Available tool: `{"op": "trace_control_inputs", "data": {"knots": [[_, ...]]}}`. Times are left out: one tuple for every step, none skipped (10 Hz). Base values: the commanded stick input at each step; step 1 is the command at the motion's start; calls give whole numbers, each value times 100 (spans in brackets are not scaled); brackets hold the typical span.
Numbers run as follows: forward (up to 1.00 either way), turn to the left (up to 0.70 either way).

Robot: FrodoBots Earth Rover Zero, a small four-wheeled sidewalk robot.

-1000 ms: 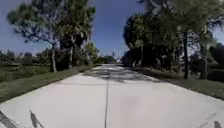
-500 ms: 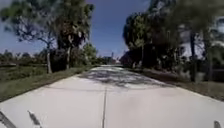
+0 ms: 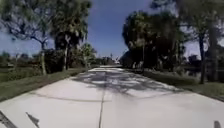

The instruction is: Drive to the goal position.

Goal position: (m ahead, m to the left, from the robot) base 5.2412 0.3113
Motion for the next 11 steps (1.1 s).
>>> {"op": "trace_control_inputs", "data": {"knots": [[85,0],[85,0],[85,0],[85,0],[85,0],[85,0],[85,6],[85,29],[85,34],[85,32],[85,10]]}}
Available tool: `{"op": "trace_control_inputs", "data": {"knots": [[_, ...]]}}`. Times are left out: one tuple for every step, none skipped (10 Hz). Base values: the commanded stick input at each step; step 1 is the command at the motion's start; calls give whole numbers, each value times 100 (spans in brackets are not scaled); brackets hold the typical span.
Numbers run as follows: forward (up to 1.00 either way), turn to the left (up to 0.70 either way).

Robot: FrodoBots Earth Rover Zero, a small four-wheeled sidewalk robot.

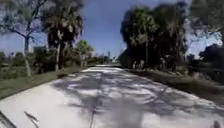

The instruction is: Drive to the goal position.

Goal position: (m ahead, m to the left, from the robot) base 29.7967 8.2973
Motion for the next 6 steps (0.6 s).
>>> {"op": "trace_control_inputs", "data": {"knots": [[85,0],[85,0],[85,0],[85,0],[85,0],[85,0]]}}
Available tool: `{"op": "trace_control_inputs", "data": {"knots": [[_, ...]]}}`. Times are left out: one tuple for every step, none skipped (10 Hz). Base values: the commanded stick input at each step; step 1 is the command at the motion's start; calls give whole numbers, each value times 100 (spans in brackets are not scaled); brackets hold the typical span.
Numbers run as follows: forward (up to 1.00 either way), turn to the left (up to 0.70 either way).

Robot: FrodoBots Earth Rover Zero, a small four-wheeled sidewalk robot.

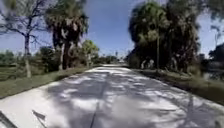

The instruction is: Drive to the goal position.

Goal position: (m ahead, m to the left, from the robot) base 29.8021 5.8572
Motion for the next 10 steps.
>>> {"op": "trace_control_inputs", "data": {"knots": [[85,0],[85,0],[85,0],[85,0],[85,0],[85,0],[85,0],[85,0],[85,0],[85,0]]}}
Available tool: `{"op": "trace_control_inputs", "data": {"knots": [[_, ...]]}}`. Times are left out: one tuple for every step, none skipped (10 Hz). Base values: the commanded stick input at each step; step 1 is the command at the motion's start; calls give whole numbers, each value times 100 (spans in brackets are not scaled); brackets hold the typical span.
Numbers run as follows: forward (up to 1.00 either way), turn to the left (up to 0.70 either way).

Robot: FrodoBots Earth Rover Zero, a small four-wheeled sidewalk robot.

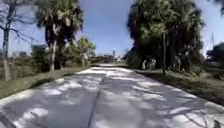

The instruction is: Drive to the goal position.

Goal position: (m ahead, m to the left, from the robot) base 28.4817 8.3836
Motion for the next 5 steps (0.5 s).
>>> {"op": "trace_control_inputs", "data": {"knots": [[85,0],[85,0],[85,0],[85,0],[85,0]]}}
